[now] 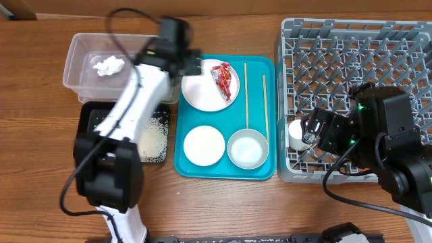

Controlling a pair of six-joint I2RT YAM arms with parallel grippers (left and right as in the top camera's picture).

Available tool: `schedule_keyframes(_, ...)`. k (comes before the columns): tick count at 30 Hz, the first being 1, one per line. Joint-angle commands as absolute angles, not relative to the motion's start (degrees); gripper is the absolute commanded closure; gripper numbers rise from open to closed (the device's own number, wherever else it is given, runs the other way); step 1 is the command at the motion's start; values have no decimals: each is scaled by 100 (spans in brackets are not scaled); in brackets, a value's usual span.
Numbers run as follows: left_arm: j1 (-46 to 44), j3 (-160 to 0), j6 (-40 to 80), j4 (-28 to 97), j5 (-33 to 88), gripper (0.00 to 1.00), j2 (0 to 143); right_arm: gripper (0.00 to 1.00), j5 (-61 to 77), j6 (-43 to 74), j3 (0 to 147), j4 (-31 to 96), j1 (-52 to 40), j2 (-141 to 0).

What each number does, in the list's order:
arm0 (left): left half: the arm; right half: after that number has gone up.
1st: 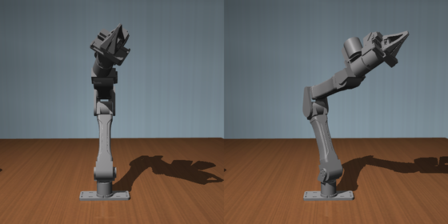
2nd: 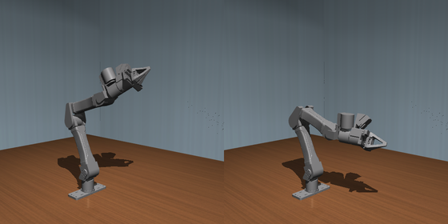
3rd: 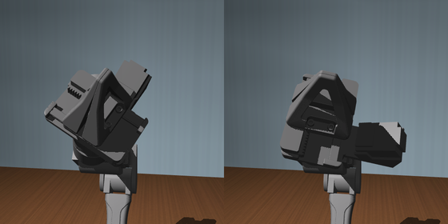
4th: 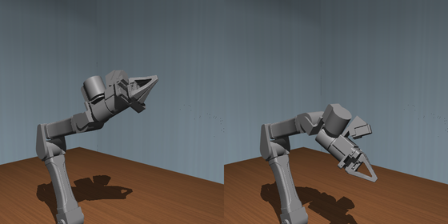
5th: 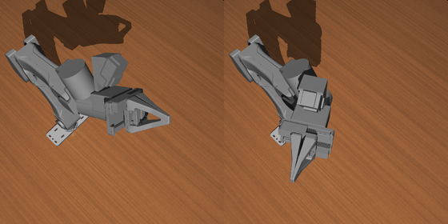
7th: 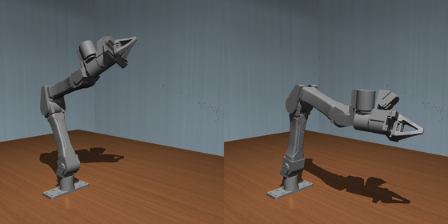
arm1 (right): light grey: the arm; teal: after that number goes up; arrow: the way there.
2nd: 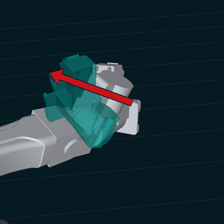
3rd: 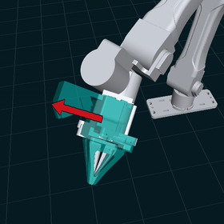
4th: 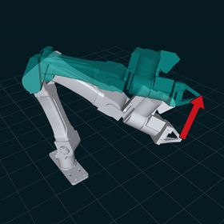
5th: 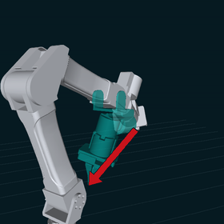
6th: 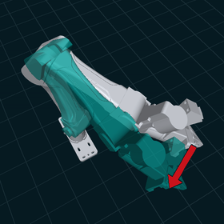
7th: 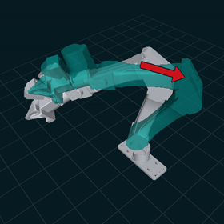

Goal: Sort waste into correct bins and load items into the dishwasher
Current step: 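Drop the tissue into the clear plastic bin, then grasp the red snack wrapper on the plate with the left gripper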

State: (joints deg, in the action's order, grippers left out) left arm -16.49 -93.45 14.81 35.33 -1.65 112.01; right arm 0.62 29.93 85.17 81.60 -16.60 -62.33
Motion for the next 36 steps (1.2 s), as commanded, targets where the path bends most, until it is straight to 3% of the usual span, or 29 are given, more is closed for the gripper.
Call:
schedule_keyframes(1, -2340, -9470, 1413, 3382, -397, 27, 11535, 0, 8, 2963, 8584, 8134, -1688, -6213)
schedule_keyframes(5, -2842, -9470, 1444, 2891, -661, 27, 12204, 0, 10, 2963, 8584, 8134, -1688, -6213)
schedule_keyframes(12, -2888, -9470, 1898, 2720, -958, 39, 12735, 0, 12, 2963, 8584, 8138, -1688, -6213)
schedule_keyframes(15, -2880, -9470, 1938, 2783, -956, 55, 12772, 0, 10, 2963, 8584, 8134, -1688, -6217)
schedule_keyframes(19, -2886, -9472, 1938, 2829, -893, 86, 12707, 0, 10, 2963, 8584, 8138, -1688, -6246)
schedule_keyframes(21, -2891, -9472, 1935, 2906, -893, 96, 12589, 0, 10, 2963, 8584, 8141, -1688, -6272)
schedule_keyframes(28, -2722, -9472, 1935, 3581, -1269, 96, 11542, 0, 12, 2963, 8584, 8158, -1688, -6353)
schedule_keyframes(36, -1553, -9472, 2049, 4316, -1712, 96, 10519, 0, 10, 2961, 8584, 8162, -1688, -6353)
